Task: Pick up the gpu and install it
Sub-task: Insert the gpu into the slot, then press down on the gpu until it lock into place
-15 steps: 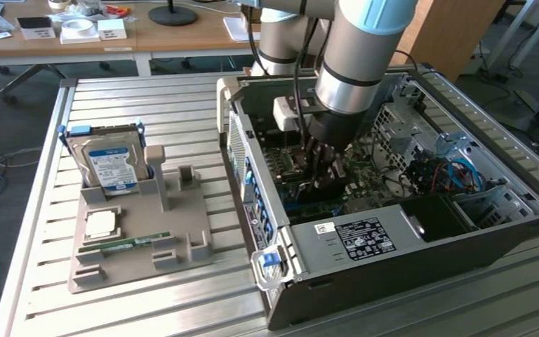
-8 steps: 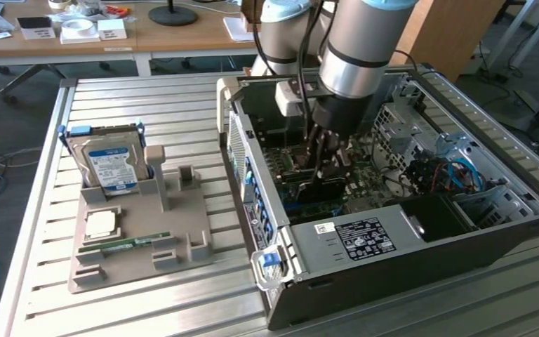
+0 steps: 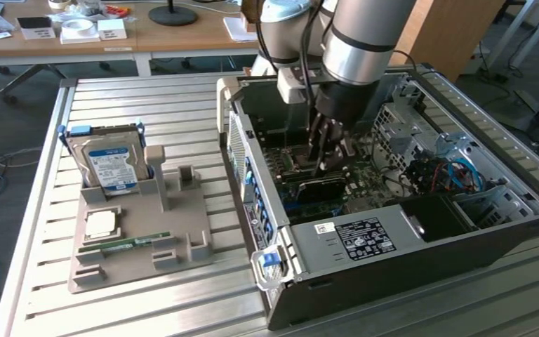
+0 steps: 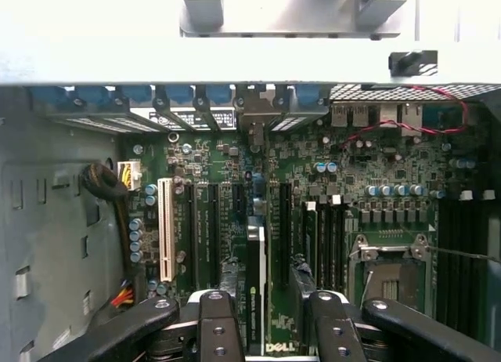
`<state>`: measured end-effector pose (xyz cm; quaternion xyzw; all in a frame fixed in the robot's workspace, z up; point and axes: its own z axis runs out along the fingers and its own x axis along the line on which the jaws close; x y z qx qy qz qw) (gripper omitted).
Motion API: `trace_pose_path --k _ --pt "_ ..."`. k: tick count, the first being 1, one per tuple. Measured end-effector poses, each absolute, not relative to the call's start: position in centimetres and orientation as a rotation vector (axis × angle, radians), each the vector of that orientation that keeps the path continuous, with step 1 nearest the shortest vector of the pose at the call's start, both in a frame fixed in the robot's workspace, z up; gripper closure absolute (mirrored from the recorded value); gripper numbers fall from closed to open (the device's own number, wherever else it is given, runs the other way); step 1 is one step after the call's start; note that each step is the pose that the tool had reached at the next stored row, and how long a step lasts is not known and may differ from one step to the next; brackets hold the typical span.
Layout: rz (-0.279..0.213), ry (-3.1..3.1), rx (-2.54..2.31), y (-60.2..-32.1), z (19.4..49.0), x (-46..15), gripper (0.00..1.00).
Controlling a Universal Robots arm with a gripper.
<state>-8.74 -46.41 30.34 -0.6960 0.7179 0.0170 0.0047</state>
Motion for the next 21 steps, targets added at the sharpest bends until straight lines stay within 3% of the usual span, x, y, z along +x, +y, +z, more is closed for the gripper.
trace_pose_path --k 21 --pt "0.053 2.248 -2.180 -46.4 31.9 -8.7 0.60"
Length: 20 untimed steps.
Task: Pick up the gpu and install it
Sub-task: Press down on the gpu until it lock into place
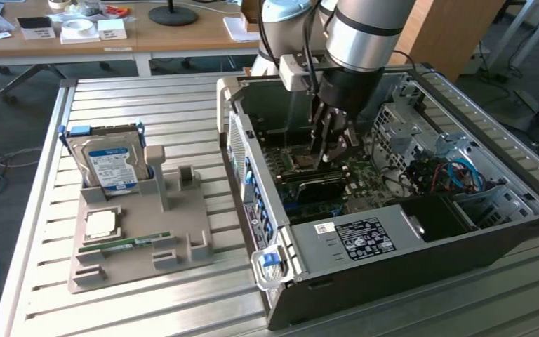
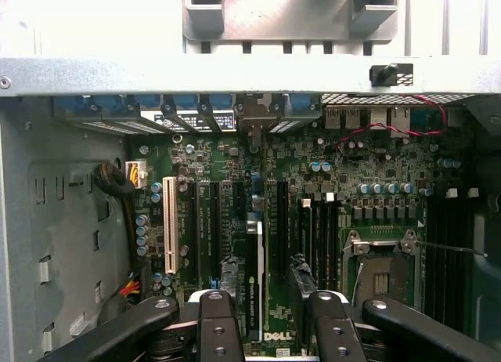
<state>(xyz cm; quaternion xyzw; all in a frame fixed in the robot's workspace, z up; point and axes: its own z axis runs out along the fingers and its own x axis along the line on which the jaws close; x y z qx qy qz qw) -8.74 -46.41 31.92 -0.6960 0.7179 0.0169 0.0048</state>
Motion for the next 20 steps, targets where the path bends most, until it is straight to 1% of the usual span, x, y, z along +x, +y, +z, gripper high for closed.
trace_pose_path --k 4,5,6,8,11,12,13,20 --pt "0.053 2.248 -2.180 -46.41 31.92 -8.74 0.60" --pt "0.053 2.248 -2.180 -46.41 31.92 -8.74 0.62" --pt "0.053 2.248 -2.180 -46.41 31.92 -8.74 0.68" --pt "0.053 2.248 -2.180 -46.41 31.92 -8.74 0.68" --pt "0.053 2.248 -2.180 -46.41 31.92 -8.74 0.85" --pt "0.053 2.248 -2.180 -46.41 31.92 -8.74 0.85" --pt "0.053 2.248 -2.180 -46.41 31.92 -8.74 0.89" --pt "0.053 2.248 -2.180 -46.42 31.93 -8.66 0.89"
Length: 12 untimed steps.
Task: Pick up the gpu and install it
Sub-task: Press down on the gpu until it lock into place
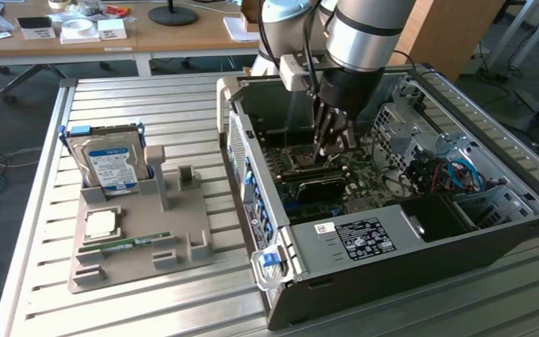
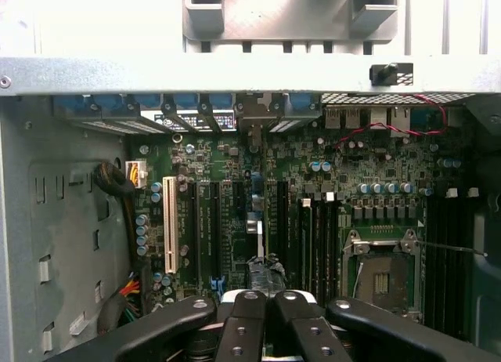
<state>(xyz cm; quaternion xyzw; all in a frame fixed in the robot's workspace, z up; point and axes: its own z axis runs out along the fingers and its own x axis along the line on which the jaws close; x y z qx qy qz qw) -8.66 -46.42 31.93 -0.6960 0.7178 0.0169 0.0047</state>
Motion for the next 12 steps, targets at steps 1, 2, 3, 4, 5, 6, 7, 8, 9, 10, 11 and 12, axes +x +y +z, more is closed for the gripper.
trace_pose_path --k 1,2,3,4,5,6,7,8,9,10,11,12 --pt "0.053 2.248 -2.180 -46.41 31.93 -8.56 0.89" --pt "0.053 2.248 -2.180 -46.41 31.93 -8.44 0.89" --pt "0.053 2.248 -2.180 -46.41 31.92 -8.28 0.89" --pt "0.053 2.248 -2.181 -46.41 31.91 -8.10 0.89" --pt "0.053 2.247 -2.181 -46.41 31.91 -7.94 0.89" --pt "0.053 2.247 -2.181 -46.42 31.91 -7.87 0.89" --pt "0.053 2.247 -2.181 -46.42 31.91 -7.87 0.89" --pt "0.053 2.247 -2.181 -46.42 31.92 -7.87 0.89" --pt "0.053 2.247 -2.181 -46.41 31.90 -7.87 0.89" --pt "0.053 2.247 -2.181 -46.41 31.80 -7.87 0.89" --pt "0.053 2.247 -2.181 -46.41 31.63 -7.87 0.89" --pt "0.053 2.247 -2.181 -46.41 31.46 -7.87 0.89"
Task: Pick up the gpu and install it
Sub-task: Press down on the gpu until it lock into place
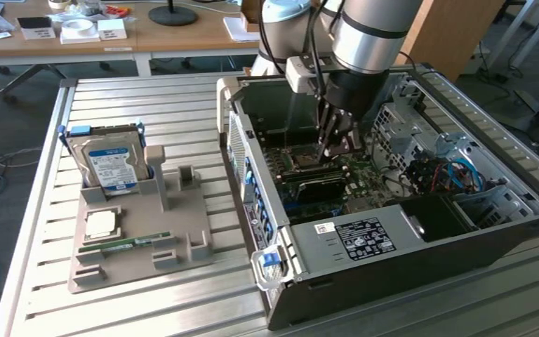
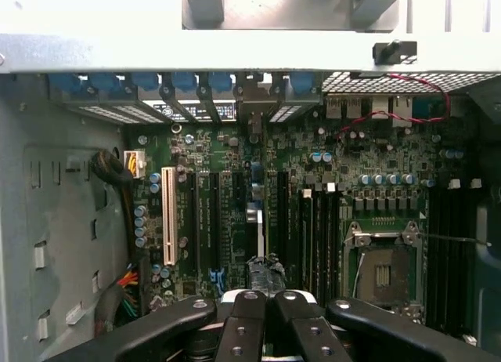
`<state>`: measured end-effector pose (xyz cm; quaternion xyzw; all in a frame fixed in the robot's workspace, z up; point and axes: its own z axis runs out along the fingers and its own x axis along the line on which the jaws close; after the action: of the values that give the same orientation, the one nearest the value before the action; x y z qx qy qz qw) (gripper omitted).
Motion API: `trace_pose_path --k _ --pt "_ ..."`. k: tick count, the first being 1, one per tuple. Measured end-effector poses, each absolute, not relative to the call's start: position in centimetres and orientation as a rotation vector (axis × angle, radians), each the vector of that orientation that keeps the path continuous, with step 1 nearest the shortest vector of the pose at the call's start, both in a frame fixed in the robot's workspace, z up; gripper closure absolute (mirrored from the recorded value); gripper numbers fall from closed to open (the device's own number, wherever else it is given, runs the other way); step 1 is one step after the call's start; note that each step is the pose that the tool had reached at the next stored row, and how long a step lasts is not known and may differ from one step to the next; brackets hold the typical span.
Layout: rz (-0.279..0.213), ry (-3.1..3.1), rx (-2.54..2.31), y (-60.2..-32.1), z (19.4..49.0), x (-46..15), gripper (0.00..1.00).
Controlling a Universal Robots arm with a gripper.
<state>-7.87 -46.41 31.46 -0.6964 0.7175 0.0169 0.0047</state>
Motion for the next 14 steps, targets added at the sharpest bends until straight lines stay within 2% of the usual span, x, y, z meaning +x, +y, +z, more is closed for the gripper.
trace_pose_path --k 14 --pt "0.053 2.247 -2.181 -46.3 29.9 -7.9 0.89"
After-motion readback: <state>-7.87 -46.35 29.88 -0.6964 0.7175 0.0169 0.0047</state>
